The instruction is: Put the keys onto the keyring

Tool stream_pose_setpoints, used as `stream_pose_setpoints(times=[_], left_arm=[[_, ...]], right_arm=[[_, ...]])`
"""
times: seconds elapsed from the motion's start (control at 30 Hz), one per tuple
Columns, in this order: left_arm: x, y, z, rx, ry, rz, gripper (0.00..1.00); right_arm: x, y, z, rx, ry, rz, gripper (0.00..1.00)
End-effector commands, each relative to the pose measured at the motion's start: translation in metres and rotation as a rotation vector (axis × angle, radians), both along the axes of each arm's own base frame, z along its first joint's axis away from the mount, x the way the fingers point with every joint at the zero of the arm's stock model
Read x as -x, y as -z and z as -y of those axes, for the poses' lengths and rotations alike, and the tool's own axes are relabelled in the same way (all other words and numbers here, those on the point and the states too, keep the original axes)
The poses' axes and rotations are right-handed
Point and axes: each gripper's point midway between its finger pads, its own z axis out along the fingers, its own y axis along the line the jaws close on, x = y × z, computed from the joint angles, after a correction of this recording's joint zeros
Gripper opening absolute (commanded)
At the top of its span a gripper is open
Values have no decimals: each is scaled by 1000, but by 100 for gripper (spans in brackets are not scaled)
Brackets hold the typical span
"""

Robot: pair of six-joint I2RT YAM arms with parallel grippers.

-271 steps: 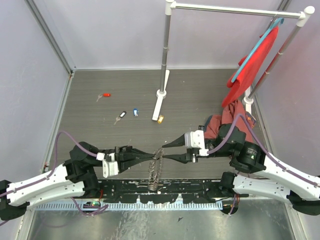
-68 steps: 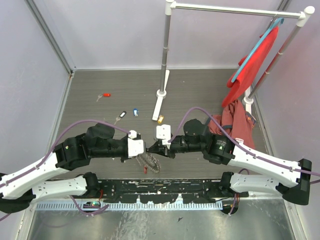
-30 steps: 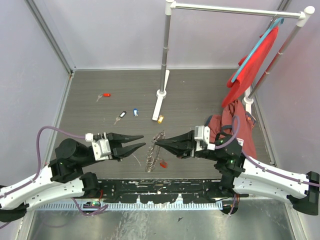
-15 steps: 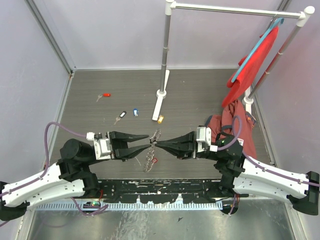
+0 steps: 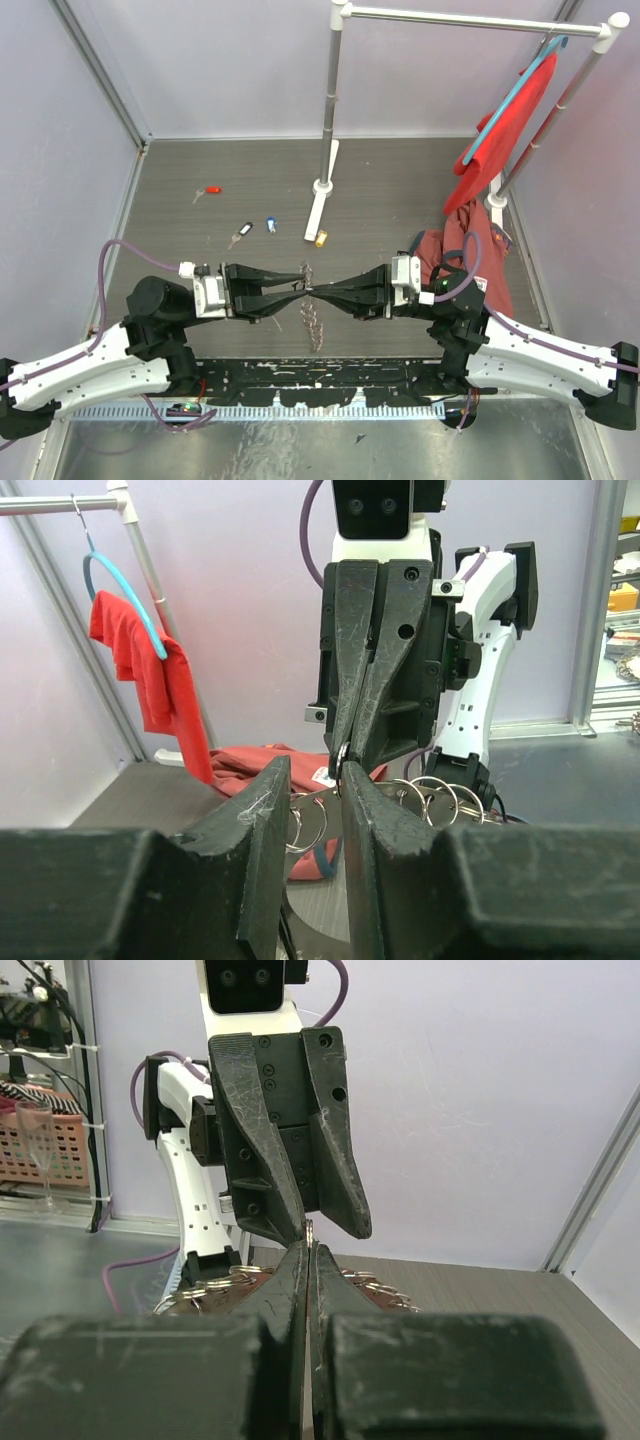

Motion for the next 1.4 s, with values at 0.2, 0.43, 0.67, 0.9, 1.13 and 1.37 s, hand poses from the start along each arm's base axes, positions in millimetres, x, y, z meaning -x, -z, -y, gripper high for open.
stream_pose_setpoints(times=[0.2,0.43,0.67,0.9,1.13,1.37], left_arm=[[2,0,-1,27,14,-12,32],[7,2,0,24,43,-20,30],[7,0,2,30,48,-15,27],[9,-1,4,29,62,-11,26],[11,-4,4,37,74,-7,21],[12,-4,5,37,79,-6,18]], right_arm=[[10,-54,22,-161,2,77,1],[10,-56,25,-169,8,78,1],[11,-55,23,-161,4,77,1],[10,-53,22,-154,4,73,1],[8,-49,19,-137,8,70,1],[6,-46,16,-123,9,67,1]])
